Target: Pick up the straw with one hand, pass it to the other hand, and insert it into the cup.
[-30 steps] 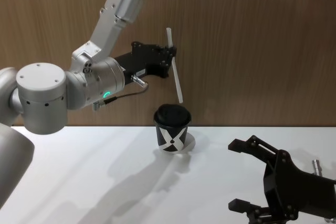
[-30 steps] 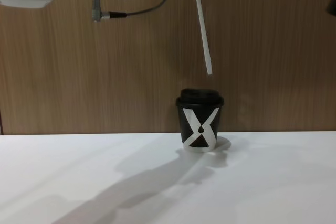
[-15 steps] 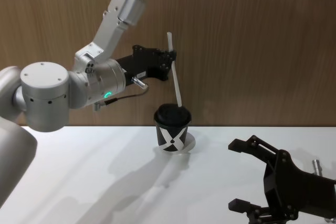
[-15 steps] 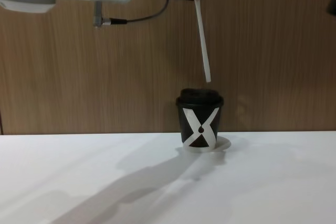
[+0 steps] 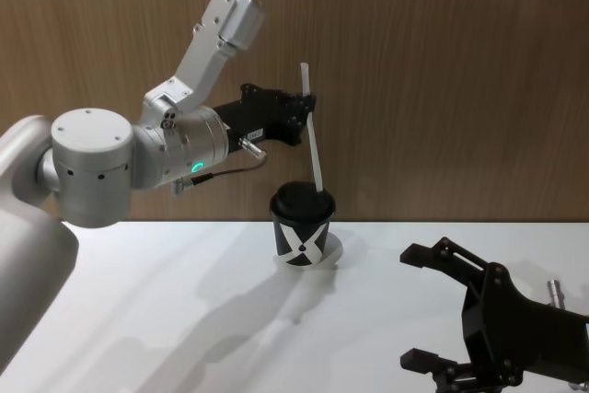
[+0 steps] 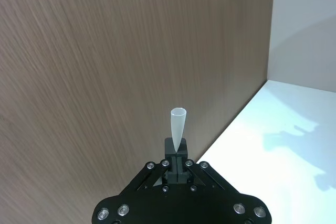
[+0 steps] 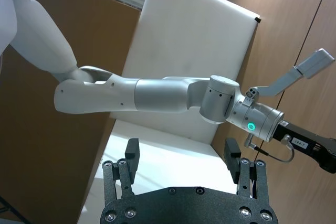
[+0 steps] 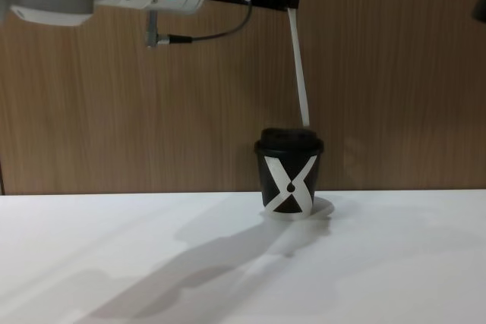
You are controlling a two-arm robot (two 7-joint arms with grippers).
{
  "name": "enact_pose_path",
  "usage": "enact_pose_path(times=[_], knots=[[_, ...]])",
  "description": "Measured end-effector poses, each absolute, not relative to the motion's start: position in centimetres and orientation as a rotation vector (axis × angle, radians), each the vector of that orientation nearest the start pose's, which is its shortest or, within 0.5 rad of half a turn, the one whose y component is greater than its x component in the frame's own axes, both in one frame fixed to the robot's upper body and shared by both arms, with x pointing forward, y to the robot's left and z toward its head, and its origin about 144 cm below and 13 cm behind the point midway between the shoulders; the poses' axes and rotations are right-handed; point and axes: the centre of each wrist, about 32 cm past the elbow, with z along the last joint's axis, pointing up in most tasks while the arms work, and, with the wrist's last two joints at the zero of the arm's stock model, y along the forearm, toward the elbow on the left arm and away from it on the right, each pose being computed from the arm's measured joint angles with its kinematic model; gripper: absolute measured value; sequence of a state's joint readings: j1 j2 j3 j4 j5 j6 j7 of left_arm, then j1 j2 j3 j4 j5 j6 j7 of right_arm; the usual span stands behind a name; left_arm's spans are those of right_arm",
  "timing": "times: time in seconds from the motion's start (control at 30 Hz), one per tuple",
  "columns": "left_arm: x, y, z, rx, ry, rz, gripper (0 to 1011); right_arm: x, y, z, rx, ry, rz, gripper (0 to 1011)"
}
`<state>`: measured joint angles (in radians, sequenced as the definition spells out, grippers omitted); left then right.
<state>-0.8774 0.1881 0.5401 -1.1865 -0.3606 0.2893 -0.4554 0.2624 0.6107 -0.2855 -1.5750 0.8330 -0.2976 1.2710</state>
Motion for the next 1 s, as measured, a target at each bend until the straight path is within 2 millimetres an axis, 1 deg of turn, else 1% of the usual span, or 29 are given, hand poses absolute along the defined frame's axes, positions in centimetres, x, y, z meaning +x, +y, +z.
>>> enact_pose_path(times=[0.53, 1.0], knots=[[64.0, 15.1, 135.3, 0.123, -0.144, 0.738, 1, 51.2, -32.3, 123.9, 0.278, -0.331, -0.081, 1001], [64.4, 14.5, 134.5, 0.135, -0.117, 0.73, 0, 51.2, -32.3, 123.9, 0.278, -0.331, -0.081, 1001]])
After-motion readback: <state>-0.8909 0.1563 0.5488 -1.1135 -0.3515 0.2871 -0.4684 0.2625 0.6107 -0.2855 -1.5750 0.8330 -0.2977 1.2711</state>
